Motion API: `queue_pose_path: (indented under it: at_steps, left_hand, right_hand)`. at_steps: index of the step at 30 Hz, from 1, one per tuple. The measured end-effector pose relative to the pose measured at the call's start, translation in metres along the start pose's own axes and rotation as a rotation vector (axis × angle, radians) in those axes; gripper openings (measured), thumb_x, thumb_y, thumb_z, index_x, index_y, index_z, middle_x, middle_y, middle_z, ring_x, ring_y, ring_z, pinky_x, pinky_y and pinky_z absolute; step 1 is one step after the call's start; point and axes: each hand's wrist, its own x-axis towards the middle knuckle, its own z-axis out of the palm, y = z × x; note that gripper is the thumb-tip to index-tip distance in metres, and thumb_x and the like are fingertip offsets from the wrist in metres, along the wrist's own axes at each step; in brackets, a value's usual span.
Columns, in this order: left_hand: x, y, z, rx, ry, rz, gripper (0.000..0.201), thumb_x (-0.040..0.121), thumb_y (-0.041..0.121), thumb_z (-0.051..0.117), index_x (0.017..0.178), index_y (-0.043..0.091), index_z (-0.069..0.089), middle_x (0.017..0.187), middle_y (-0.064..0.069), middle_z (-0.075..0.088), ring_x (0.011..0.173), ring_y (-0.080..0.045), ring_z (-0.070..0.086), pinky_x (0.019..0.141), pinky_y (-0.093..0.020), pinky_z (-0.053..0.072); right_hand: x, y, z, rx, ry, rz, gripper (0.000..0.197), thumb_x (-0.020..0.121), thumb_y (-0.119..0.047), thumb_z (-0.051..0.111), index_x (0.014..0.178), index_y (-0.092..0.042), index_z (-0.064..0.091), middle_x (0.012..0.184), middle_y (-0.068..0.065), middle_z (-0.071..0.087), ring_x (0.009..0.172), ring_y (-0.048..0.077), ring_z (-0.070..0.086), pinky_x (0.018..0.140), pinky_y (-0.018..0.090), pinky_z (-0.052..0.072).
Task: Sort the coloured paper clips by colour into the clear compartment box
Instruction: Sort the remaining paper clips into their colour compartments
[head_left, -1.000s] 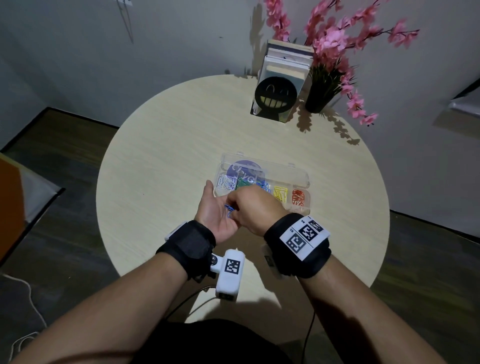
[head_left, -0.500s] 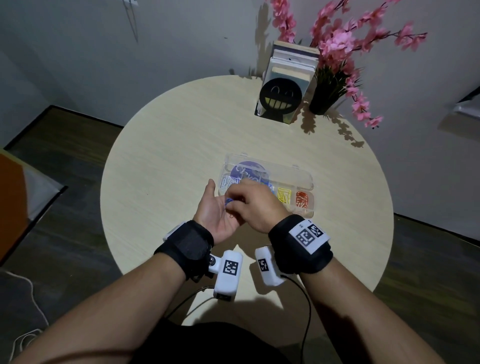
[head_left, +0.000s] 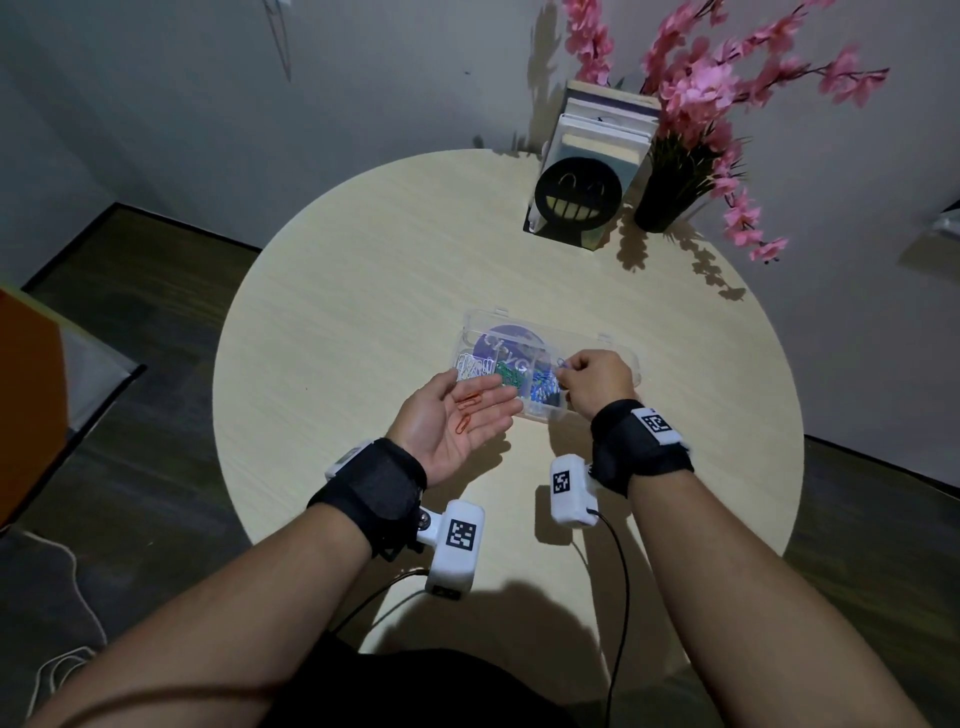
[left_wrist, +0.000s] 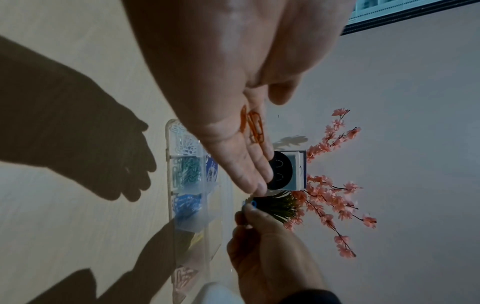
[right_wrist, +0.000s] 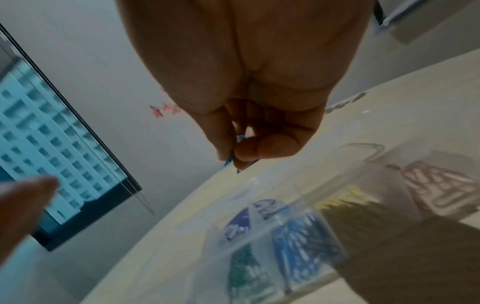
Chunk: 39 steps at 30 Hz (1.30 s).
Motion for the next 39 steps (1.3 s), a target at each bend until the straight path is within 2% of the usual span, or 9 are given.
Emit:
queue_pose_path:
  at_steps: [8, 13, 17, 20, 23, 26, 31, 34, 39]
  left_hand:
    - [0.005, 0.003, -0.002, -0.002, 0.048, 0.001, 0.04, 0.102, 0.024, 0.031, 0.115, -0.001, 0.059, 0.111, -0.022, 0.067, 0.097, -0.033, 0.069, 0.086, -0.039, 0.053]
    - [0.011, 0.0, 0.002, 0.015, 0.062, -0.013, 0.053, 0.102, 0.036, 0.029, 0.109, -0.006, 0.061, 0.103, -0.024, 0.069, 0.09, -0.032, 0.07, 0.082, -0.039, 0.056]
    - [0.011, -0.003, 0.011, -0.017, 0.028, -0.019, 0.063, 0.101, 0.047, 0.023, 0.104, -0.004, 0.06, 0.082, -0.017, 0.068, 0.058, -0.019, 0.066, 0.063, -0.03, 0.059]
    - [0.007, -0.005, 0.018, -0.024, 0.006, -0.014, 0.07, 0.099, 0.054, 0.015, 0.098, -0.002, 0.058, 0.064, -0.012, 0.065, 0.041, -0.015, 0.055, 0.046, -0.019, 0.048]
    - [0.007, -0.005, 0.019, -0.022, -0.008, -0.003, 0.082, 0.097, 0.06, 0.011, 0.079, -0.001, 0.064, 0.054, -0.01, 0.06, 0.037, -0.014, 0.05, 0.042, -0.017, 0.04]
    - [0.01, -0.008, 0.016, -0.015, -0.018, -0.005, 0.092, 0.095, 0.063, 0.01, 0.063, 0.004, 0.073, 0.058, -0.008, 0.063, 0.04, -0.012, 0.05, 0.046, -0.019, 0.04]
    - [0.01, -0.006, 0.012, 0.042, -0.012, -0.018, 0.081, 0.095, 0.063, 0.01, 0.097, 0.0, 0.062, 0.072, -0.014, 0.07, 0.06, -0.018, 0.068, 0.06, -0.023, 0.053]
    - [0.008, -0.005, 0.013, 0.058, -0.004, -0.019, 0.08, 0.096, 0.062, 0.011, 0.101, -0.001, 0.059, 0.074, -0.016, 0.071, 0.063, -0.02, 0.07, 0.057, -0.023, 0.055]
    - [0.011, -0.003, 0.011, 0.093, 0.019, -0.032, 0.082, 0.094, 0.066, 0.014, 0.108, 0.0, 0.06, 0.093, -0.019, 0.061, 0.081, -0.024, 0.059, 0.074, -0.032, 0.047]
  right_hand:
    - [0.006, -0.002, 0.002, -0.115, -0.026, 0.024, 0.014, 0.088, -0.014, 0.06, 0.098, -0.013, 0.07, 0.102, 0.01, 0.07, 0.093, 0.027, 0.064, 0.079, 0.024, 0.046]
    - [-0.042, -0.033, -0.012, -0.047, -0.088, -0.364, 0.013, 0.085, -0.017, 0.064, 0.096, -0.017, 0.07, 0.095, -0.003, 0.067, 0.079, 0.011, 0.057, 0.072, 0.018, 0.04]
    - [-0.071, -0.044, -0.001, -0.248, -0.273, -0.621, 0.021, 0.081, -0.021, 0.068, 0.102, -0.019, 0.069, 0.1, 0.0, 0.061, 0.093, 0.017, 0.057, 0.081, 0.03, 0.046]
    - [-0.075, -0.043, 0.004, -0.35, -0.319, -0.637, 0.031, 0.082, -0.025, 0.068, 0.112, -0.02, 0.065, 0.105, 0.001, 0.055, 0.099, 0.019, 0.055, 0.079, 0.028, 0.044]
    - [-0.077, -0.043, 0.008, -0.39, -0.323, -0.63, 0.033, 0.081, -0.026, 0.068, 0.113, -0.019, 0.064, 0.104, 0.002, 0.054, 0.101, 0.02, 0.054, 0.078, 0.03, 0.044]
    - [-0.078, -0.045, 0.012, -0.41, -0.312, -0.628, 0.027, 0.081, -0.024, 0.066, 0.106, -0.015, 0.063, 0.102, 0.005, 0.055, 0.101, 0.025, 0.054, 0.08, 0.038, 0.048]
    - [-0.081, -0.048, 0.018, -0.459, -0.278, -0.673, 0.016, 0.086, -0.019, 0.057, 0.098, -0.009, 0.061, 0.099, 0.009, 0.055, 0.097, 0.025, 0.053, 0.072, 0.034, 0.043]
    - [-0.081, -0.048, 0.021, -0.458, -0.244, -0.68, 0.012, 0.086, -0.013, 0.053, 0.095, -0.008, 0.06, 0.094, 0.01, 0.053, 0.092, 0.027, 0.053, 0.066, 0.032, 0.037]
    - [-0.082, -0.048, 0.022, -0.451, -0.218, -0.662, 0.014, 0.086, -0.01, 0.05, 0.098, -0.007, 0.058, 0.093, 0.011, 0.052, 0.087, 0.027, 0.052, 0.063, 0.031, 0.032]
